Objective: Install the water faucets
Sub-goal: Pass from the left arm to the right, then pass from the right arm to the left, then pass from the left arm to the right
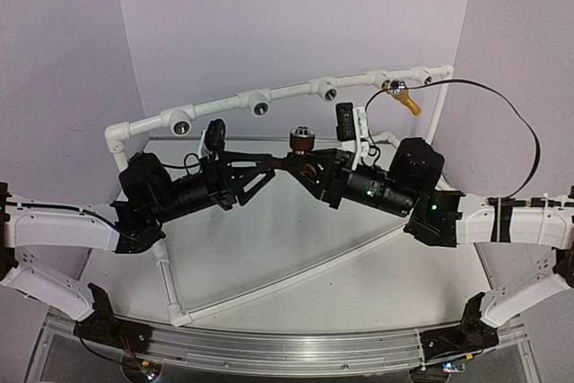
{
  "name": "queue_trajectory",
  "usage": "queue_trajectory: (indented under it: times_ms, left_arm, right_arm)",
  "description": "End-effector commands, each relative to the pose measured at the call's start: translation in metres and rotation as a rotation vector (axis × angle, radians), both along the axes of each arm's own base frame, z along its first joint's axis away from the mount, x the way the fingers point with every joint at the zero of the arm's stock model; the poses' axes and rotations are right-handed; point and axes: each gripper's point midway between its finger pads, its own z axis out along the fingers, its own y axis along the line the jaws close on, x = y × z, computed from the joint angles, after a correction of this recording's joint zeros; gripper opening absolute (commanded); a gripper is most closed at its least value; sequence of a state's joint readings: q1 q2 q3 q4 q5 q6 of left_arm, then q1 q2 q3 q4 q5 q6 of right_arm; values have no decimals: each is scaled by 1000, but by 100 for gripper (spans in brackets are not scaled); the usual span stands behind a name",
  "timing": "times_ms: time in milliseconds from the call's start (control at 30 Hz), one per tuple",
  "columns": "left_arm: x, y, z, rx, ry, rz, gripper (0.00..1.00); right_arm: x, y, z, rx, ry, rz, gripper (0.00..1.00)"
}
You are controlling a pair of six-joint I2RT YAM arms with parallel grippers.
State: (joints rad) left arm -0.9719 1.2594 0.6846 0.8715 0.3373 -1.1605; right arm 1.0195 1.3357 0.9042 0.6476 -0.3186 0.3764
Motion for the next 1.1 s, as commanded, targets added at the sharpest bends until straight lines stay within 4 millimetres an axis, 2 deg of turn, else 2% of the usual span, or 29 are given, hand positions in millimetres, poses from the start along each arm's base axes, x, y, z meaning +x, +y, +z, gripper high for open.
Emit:
queue_trajectory:
  times_ms: [0, 67, 167, 200, 267, 433, 533, 567, 633, 700, 900, 1000, 1067]
  left_arm:
    - [0, 7, 16, -37, -33, 0, 52]
    - [1, 7, 19, -38, -46, 1, 38]
    - [0, 7, 20, -36, -58, -2, 9]
    - [0, 6, 19, -33, -58, -4, 4]
    - [-1, 5, 18, -29, -57, -9, 0]
    - [-1, 6, 18, -30, -55, -7, 0]
    - [-1, 7, 18, -33, -56, -4, 0]
    - [-1, 7, 19, -34, -57, -3, 0]
    - [-1, 8, 19, -34, -57, 0, 0]
    - [-1, 9, 18, -34, -57, 2, 0]
    - [-3, 10, 19, -34, -65, -4, 0]
    - [-5, 10, 19, -34, -70, -12, 0]
    - [-6, 10, 19, -32, -71, -14, 0]
  right_arm:
    - [-16, 2, 37, 77, -41, 90, 0]
    - [-18, 4, 35, 64, -31, 105, 0]
    - [-18, 5, 29, 37, -21, 108, 0]
    - [-18, 5, 26, 24, -13, 107, 0]
    - [-16, 7, 21, -3, -3, 100, 13]
    - [-11, 11, 17, -49, -4, 88, 44]
    - [-10, 16, 16, -72, -11, 95, 59]
    - [-12, 16, 16, -73, -20, 104, 58]
    - [-12, 16, 18, -60, -25, 100, 45]
    - [-12, 17, 20, -54, -28, 108, 40]
    - [-10, 23, 20, -50, -26, 118, 45]
    - [-6, 26, 21, -50, -23, 109, 53]
    - [-3, 27, 23, -49, -25, 91, 25]
